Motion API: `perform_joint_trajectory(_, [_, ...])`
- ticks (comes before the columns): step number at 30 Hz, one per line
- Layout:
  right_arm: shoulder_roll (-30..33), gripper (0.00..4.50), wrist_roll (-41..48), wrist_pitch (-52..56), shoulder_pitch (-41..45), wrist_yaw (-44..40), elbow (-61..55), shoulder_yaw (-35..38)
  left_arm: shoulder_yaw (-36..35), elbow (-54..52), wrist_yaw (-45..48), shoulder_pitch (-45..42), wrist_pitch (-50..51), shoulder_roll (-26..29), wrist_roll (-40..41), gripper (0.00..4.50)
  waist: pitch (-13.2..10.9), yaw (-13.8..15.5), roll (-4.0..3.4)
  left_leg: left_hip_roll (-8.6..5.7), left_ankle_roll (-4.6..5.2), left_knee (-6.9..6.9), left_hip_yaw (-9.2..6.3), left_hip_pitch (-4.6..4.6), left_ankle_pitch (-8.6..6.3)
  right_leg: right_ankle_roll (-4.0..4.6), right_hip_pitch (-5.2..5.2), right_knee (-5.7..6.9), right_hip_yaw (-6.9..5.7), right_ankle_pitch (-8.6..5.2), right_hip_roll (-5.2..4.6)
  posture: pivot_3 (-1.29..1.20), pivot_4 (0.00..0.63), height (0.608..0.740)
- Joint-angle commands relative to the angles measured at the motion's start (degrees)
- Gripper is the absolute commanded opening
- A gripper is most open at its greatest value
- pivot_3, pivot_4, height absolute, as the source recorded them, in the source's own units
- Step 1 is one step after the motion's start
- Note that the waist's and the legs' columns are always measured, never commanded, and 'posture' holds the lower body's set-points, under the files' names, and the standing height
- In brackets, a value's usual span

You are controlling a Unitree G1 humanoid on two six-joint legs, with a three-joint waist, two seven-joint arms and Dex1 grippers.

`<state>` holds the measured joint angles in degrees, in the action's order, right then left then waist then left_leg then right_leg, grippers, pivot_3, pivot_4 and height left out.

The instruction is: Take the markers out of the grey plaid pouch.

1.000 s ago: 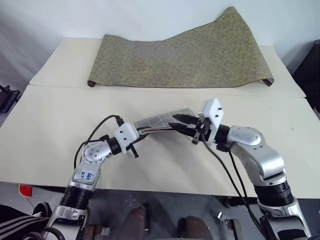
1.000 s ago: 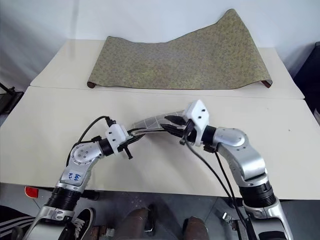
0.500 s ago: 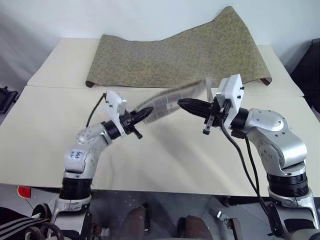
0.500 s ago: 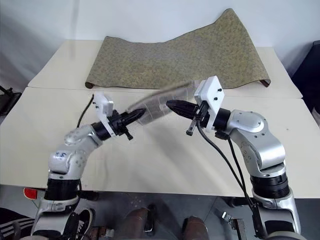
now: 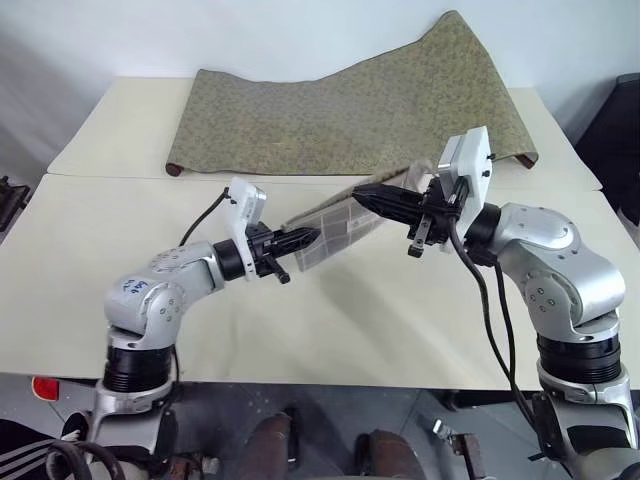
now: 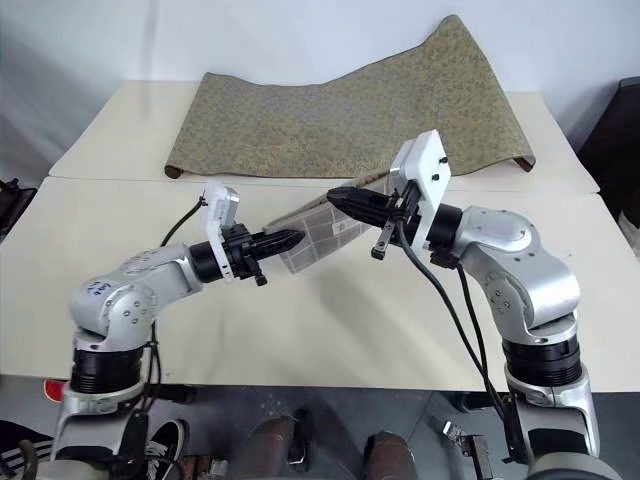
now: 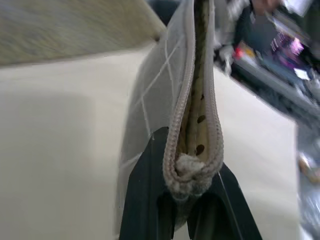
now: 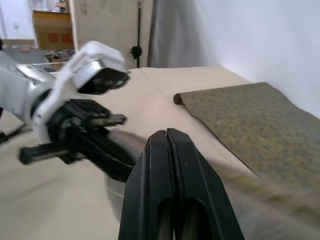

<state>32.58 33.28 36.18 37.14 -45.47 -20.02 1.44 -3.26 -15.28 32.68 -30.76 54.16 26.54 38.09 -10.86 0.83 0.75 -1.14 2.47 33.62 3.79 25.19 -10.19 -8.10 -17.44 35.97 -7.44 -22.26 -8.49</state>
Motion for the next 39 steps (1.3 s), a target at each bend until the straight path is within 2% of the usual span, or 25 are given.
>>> perform_joint_trajectory(1, [2.38, 0.04, -3.83, -2.04, 0.12, -0.85, -0.8, -2.3, 4.49, -3.53, 2.33, 0.85, -2.02, 2.01, -2.36, 0.0, 0.0, 0.05, 0.0, 0.0, 0.0, 0.01, 0.0, 0.01, 0.0, 0.0, 0.0, -0.02, 0.0, 0.0, 0.0, 0.0, 0.15, 0.74])
perform_joint_trajectory(7, [5.41, 0.04, -10.71, -5.05, -2.35, -2.34, 0.2, -7.3, 10.17, -4.54, 3.02, 0.95, -5.27, 4.21, -8.1, 0.0, 0.0, 0.59, 0.01, 0.0, -0.01, 0.04, 0.05, 0.02, -0.01, 0.0, -0.02, -0.12, 0.06, 0.0, -0.02, 0.0, 0.15, 0.74])
perform_joint_trajectory(11, [7.43, 0.04, -12.33, -6.63, -2.25, -5.36, 0.1, -8.52, 10.96, -3.88, 3.45, 0.39, -5.52, 4.48, -8.78, 0.0, 0.0, 0.56, 0.01, 0.0, -0.01, 0.03, 0.11, 0.02, -0.01, 0.0, -0.04, -0.14, 0.12, 0.0, -0.02, 0.0, 0.15, 0.74])
perform_joint_trajectory(18, [9.23, 0.04, -5.98, -2.86, 0.9, -9.99, -1.66, -4.09, 8.57, -4.11, 2.86, -1.45, -1.8, 2.78, -6.14, 0.0, -0.01, 0.56, 0.01, 0.02, -0.01, 0.04, 0.07, 0.04, -0.01, 0.0, -0.03, -0.14, 0.09, 0.0, -0.01, 0.0, 0.15, 0.74])
perform_joint_trajectory(22, [14.5, 0.04, -9.35, -3.84, 2.77, -14.52, -0.69, -6.96, 6.13, -5.54, 3.45, -3.55, 3.7, 2.43, -1.52, 0.0, -0.02, 0.63, 0.03, 0.02, 0.0, 0.06, 0.03, 0.06, -0.02, 0.0, -0.02, -0.16, 0.06, 0.0, -0.02, 0.0, 0.15, 0.74])
perform_joint_trajectory(25, [16.1, 0.04, -11.39, -5.08, 2.71, -16.49, 0.51, -8.85, 7.16, -5.98, 3.9, -3.28, 3.91, 3.33, -2.27, 0.0, -0.02, 0.56, 0.04, 0.02, 0.0, 0.07, 0.04, 0.05, -0.02, 0.0, 0.0, -0.2, 0.08, 0.0, -0.02, 0.0, 0.15, 0.74])
perform_joint_trajectory(39, [13.92, 0.04, -17.15, -9.25, 4.8, -17.43, 4.65, -12.0, 8.42, -6.25, 3.37, -2.51, 2.3, 3.33, -4.25, 0.0, -0.03, 0.57, 0.04, 0.03, 0.0, 0.09, 0.05, 0.07, -0.02, 0.0, 0.0, -0.19, 0.07, 0.0, -0.02, 0.0, 0.15, 0.74])
